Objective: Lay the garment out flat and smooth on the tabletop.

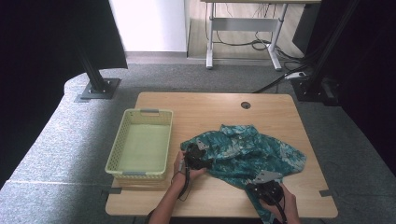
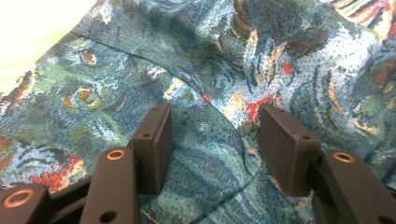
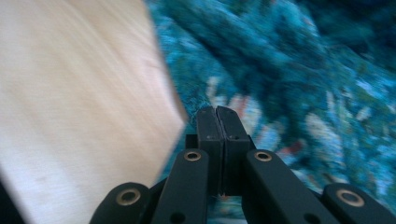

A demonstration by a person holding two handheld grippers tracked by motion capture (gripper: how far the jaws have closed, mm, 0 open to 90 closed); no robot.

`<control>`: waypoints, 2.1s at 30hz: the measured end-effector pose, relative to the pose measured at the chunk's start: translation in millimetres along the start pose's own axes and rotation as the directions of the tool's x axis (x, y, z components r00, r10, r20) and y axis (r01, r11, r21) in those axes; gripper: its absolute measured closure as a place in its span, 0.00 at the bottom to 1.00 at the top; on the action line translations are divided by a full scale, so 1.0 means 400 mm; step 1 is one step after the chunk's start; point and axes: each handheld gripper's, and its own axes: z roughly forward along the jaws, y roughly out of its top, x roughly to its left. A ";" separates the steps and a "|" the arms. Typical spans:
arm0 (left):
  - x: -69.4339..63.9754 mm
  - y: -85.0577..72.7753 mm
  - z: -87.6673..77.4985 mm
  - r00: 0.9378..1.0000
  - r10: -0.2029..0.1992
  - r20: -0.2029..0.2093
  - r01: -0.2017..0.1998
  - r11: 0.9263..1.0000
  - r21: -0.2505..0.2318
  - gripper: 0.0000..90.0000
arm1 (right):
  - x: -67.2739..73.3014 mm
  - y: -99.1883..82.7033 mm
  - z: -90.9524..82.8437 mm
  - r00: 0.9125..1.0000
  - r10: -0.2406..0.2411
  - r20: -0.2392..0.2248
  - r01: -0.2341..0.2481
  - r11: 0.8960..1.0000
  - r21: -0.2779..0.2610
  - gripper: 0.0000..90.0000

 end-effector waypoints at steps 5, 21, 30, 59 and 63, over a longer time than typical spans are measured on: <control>0.005 0.013 0.012 1.000 -0.021 -0.007 0.021 1.000 -0.005 0.50 | -0.043 0.010 0.019 0.999 0.036 0.020 -0.036 0.999 0.002 0.99; 0.008 0.012 0.014 1.000 -0.021 -0.003 0.021 1.000 -0.012 0.49 | -0.031 0.037 0.014 0.999 0.019 -0.033 -0.019 1.000 -0.006 0.99; 0.015 0.015 0.005 0.998 -0.054 0.009 0.054 0.998 0.010 0.50 | 0.038 0.058 -0.014 0.991 -0.027 -0.128 0.018 0.998 -0.068 0.99; -0.045 -0.013 -0.008 0.999 0.000 0.054 0.000 1.000 -0.011 0.49 | 0.060 0.066 -0.016 0.987 0.069 -0.147 -0.093 0.983 -0.161 0.63; -0.046 -0.015 -0.008 0.999 0.008 0.049 -0.007 1.000 -0.017 0.49 | -0.026 0.019 -0.040 0.986 0.150 -0.075 -0.161 0.974 -0.158 0.60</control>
